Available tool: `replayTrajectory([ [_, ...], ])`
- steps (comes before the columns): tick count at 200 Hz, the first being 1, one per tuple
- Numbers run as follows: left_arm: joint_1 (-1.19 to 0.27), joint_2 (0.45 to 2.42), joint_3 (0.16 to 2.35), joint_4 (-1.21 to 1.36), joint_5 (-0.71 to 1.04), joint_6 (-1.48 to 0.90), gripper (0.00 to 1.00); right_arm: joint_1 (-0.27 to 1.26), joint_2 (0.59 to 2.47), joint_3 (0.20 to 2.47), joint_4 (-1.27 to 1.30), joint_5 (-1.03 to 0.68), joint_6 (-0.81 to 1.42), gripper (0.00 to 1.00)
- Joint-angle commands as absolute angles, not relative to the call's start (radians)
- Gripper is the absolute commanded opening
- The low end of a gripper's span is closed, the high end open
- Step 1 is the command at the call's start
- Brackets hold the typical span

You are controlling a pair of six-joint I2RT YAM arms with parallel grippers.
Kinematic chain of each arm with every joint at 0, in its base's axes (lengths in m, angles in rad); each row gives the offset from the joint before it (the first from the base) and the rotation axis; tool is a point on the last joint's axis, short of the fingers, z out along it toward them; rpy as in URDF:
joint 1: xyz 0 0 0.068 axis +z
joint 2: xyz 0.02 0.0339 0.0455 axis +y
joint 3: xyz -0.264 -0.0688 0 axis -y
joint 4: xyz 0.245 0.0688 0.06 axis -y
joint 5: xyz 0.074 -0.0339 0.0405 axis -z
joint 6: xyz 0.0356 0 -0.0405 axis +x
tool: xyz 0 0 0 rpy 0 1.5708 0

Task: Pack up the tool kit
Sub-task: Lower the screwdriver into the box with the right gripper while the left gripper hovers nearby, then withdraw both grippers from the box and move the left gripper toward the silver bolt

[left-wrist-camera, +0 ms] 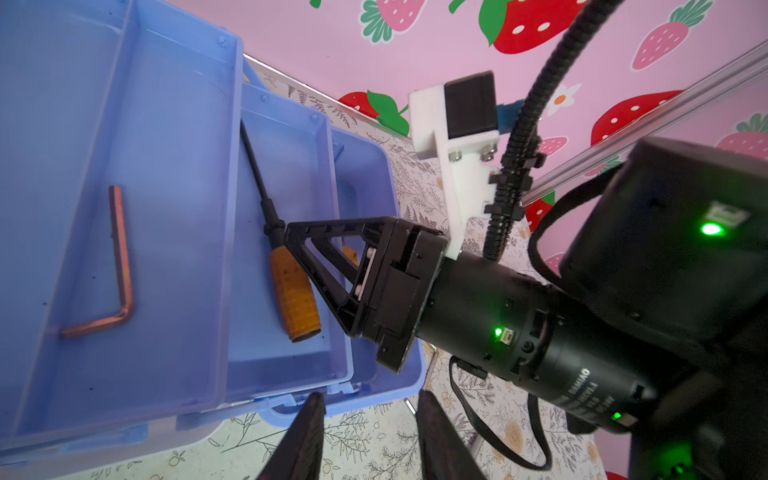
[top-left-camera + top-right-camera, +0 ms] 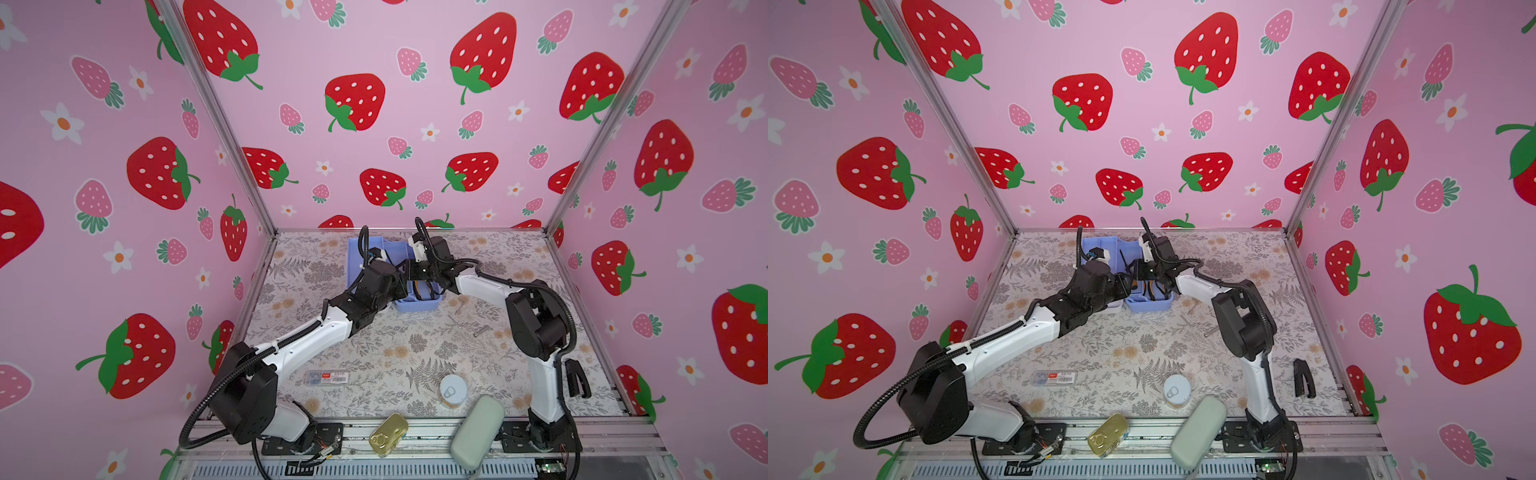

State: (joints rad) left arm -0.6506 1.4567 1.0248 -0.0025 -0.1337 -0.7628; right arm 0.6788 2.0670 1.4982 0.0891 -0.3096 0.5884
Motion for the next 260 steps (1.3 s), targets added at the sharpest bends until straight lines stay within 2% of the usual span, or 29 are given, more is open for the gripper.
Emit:
replayTrajectory([
  [1, -0.648, 1.484, 1.077, 0.001, -0.094, -0.785, 0.40, 0.681, 1.962, 1.453, 0.092, -0.263, 0.577, 0.39],
  [30, -0.649, 1.494, 1.108, -0.039, -0.054, -0.739, 0.40, 0.671, 1.787, 1.348, 0.062, -0.127, 0.494, 0.39],
  [52, -0.662, 1.544, 1.166, -0.048, 0.079, -0.641, 0.40, 0.662, 1.625, 1.229, 0.001, 0.037, 0.439, 0.40],
  [70, -0.719, 1.630, 1.267, -0.127, 0.132, -0.578, 0.40, 0.647, 1.516, 1.123, -0.037, 0.145, 0.436, 0.41],
  [89, -0.807, 1.741, 1.378, -0.227, 0.131, -0.503, 0.40, 0.609, 1.431, 1.014, -0.081, 0.181, 0.460, 0.42],
  [118, -0.907, 1.903, 1.530, -0.369, 0.118, -0.447, 0.46, 0.495, 1.362, 0.868, -0.123, 0.107, 0.535, 0.42],
  [163, -0.993, 2.056, 1.650, -0.375, 0.226, -0.419, 0.53, 0.347, 1.335, 0.762, -0.114, 0.000, 0.548, 0.43],
  [231, -1.031, 2.266, 1.863, -0.466, 0.186, -0.275, 0.53, 0.256, 1.299, 0.749, -0.103, -0.059, 0.530, 0.43],
  [260, -1.032, 2.346, 1.961, -0.514, 0.222, -0.259, 0.48, 0.226, 1.273, 0.714, -0.089, -0.093, 0.539, 0.43],
])
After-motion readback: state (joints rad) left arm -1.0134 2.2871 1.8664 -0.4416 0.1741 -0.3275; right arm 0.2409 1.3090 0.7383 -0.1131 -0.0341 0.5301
